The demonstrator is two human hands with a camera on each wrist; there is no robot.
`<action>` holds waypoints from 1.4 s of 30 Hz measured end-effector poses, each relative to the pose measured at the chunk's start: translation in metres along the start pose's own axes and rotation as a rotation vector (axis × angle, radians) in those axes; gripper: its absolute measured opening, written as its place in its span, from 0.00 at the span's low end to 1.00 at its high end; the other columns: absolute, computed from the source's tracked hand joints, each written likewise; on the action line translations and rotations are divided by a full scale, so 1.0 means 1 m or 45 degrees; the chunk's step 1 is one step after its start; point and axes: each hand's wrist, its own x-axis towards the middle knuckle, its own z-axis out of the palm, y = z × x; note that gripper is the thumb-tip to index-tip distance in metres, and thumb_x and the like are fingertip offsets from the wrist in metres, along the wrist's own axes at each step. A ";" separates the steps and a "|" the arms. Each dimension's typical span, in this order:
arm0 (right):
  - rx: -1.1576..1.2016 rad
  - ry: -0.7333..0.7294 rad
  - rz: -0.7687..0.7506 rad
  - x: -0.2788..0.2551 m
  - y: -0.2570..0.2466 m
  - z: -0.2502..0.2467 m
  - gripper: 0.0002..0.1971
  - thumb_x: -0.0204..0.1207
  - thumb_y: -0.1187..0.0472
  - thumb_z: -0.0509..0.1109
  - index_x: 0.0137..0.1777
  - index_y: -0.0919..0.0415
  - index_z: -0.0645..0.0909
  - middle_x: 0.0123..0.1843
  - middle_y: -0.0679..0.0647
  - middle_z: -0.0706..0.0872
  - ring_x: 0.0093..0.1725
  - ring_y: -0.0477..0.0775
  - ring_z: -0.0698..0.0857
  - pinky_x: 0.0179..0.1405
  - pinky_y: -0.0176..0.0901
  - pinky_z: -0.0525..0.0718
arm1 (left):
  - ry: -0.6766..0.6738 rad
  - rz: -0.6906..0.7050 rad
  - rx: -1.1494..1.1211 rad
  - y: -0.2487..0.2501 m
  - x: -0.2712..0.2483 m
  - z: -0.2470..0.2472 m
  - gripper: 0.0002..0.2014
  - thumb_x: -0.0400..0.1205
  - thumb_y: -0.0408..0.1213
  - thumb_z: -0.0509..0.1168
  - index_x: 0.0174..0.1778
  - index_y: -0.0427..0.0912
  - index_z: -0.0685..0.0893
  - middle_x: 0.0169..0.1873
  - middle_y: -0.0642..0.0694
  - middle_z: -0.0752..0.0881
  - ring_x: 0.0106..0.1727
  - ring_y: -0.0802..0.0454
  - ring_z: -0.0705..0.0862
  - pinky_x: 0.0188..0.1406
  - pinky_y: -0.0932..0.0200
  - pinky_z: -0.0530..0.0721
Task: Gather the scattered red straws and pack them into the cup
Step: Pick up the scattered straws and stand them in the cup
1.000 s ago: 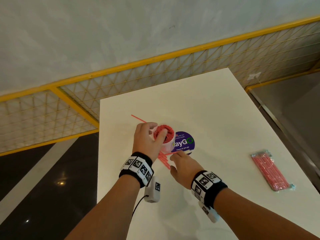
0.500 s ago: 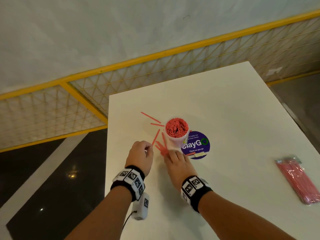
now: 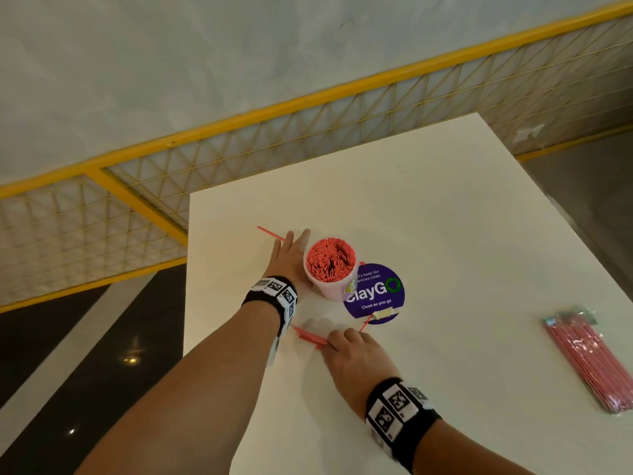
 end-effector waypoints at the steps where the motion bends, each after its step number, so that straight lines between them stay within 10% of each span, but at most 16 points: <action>1: 0.002 -0.001 -0.013 0.000 -0.001 0.000 0.03 0.73 0.58 0.77 0.45 0.52 0.89 0.40 0.48 0.83 0.36 0.55 0.82 0.36 0.48 0.88 | 0.005 -0.011 -0.018 -0.002 0.004 0.001 0.37 0.88 0.52 0.61 0.91 0.49 0.54 0.91 0.49 0.51 0.92 0.44 0.42 0.90 0.45 0.38; 8: 0.049 -0.107 -0.143 -0.007 -0.011 0.006 0.04 0.76 0.59 0.71 0.46 0.51 0.87 0.42 0.47 0.82 0.37 0.53 0.81 0.33 0.45 0.84 | 0.155 -0.121 -0.106 -0.037 0.006 -0.006 0.11 0.88 0.43 0.62 0.61 0.50 0.89 0.73 0.48 0.79 0.74 0.43 0.78 0.79 0.44 0.72; 14: 0.092 -0.145 -0.095 -0.023 -0.024 0.006 0.01 0.78 0.58 0.72 0.47 0.53 0.85 0.42 0.49 0.81 0.36 0.53 0.78 0.29 0.44 0.80 | 0.239 -0.183 -0.096 -0.045 -0.024 0.013 0.08 0.87 0.40 0.65 0.55 0.45 0.88 0.51 0.42 0.85 0.57 0.38 0.83 0.58 0.47 0.82; 25: 0.034 -0.217 -0.046 -0.086 -0.002 -0.014 0.08 0.67 0.61 0.77 0.47 0.54 0.88 0.43 0.50 0.83 0.35 0.54 0.81 0.26 0.47 0.83 | 0.090 -0.277 -0.190 0.004 -0.123 0.054 0.06 0.86 0.39 0.63 0.44 0.45 0.83 0.47 0.47 0.82 0.53 0.43 0.82 0.52 0.48 0.84; 29: -0.015 -0.304 0.047 -0.108 0.015 -0.028 0.13 0.70 0.61 0.58 0.46 0.51 0.84 0.42 0.49 0.82 0.35 0.54 0.82 0.26 0.46 0.83 | 0.042 -0.310 -0.241 0.019 -0.160 0.073 0.07 0.87 0.41 0.62 0.46 0.47 0.83 0.49 0.48 0.83 0.54 0.45 0.82 0.56 0.50 0.84; 35: 0.063 -0.436 0.301 -0.118 0.029 -0.050 0.18 0.68 0.64 0.60 0.57 0.58 0.80 0.43 0.51 0.85 0.36 0.56 0.86 0.27 0.46 0.87 | 0.069 -0.404 -0.365 0.041 -0.211 0.095 0.06 0.83 0.41 0.69 0.50 0.47 0.78 0.50 0.49 0.77 0.51 0.44 0.83 0.52 0.45 0.86; 42: 0.134 -0.550 0.553 -0.110 0.032 -0.069 0.21 0.80 0.71 0.48 0.70 0.62 0.71 0.67 0.59 0.76 0.65 0.62 0.77 0.61 0.53 0.81 | -0.029 -0.486 -0.155 0.063 -0.196 0.085 0.25 0.83 0.54 0.70 0.69 0.41 0.78 0.67 0.42 0.75 0.67 0.38 0.80 0.64 0.45 0.81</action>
